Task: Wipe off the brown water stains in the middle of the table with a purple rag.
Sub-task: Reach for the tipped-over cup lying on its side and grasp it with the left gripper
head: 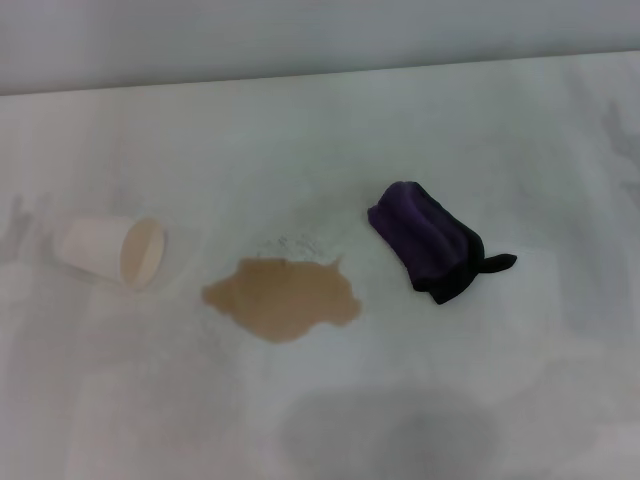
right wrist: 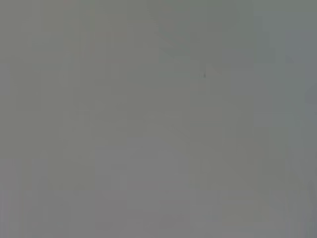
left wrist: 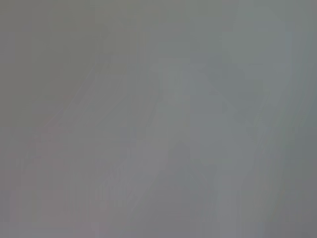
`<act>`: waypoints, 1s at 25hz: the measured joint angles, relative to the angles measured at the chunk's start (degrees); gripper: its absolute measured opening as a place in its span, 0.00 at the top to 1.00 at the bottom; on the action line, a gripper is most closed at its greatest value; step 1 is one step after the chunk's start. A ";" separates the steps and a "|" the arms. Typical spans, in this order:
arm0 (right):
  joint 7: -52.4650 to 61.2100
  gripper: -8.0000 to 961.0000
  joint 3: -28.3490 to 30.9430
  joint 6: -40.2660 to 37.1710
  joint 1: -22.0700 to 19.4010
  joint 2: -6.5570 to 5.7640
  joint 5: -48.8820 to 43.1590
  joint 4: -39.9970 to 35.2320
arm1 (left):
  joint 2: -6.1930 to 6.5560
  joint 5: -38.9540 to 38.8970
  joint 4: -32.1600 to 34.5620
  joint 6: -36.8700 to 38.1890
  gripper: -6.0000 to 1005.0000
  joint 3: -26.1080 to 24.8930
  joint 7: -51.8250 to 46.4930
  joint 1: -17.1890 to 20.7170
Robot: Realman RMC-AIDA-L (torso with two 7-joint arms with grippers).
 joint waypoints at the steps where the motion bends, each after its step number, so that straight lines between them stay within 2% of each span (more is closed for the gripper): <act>1: 0.00 0.10 0.01 0.00 -0.04 0.00 0.00 0.09 | -0.01 0.02 -0.03 -0.02 0.12 0.00 0.00 0.01; 8: 0.00 0.10 -0.31 -0.55 -0.71 0.03 -0.20 0.57 | -0.04 0.91 -0.01 0.22 0.12 2.72 0.02 0.29; 20: 0.00 0.11 -0.61 -0.53 -2.57 0.06 -0.41 1.50 | -0.54 -0.02 -1.26 0.43 0.11 2.54 -0.89 -0.22; 23: 0.00 0.11 -0.64 -0.56 -2.57 0.07 -0.43 1.51 | -0.17 -0.14 -0.80 0.42 0.11 2.82 -9.37 -0.71; 25: 0.02 0.11 -0.67 -0.58 -2.54 0.07 -0.44 1.61 | 1.11 1.15 1.74 -0.78 0.12 5.10 -19.06 -0.54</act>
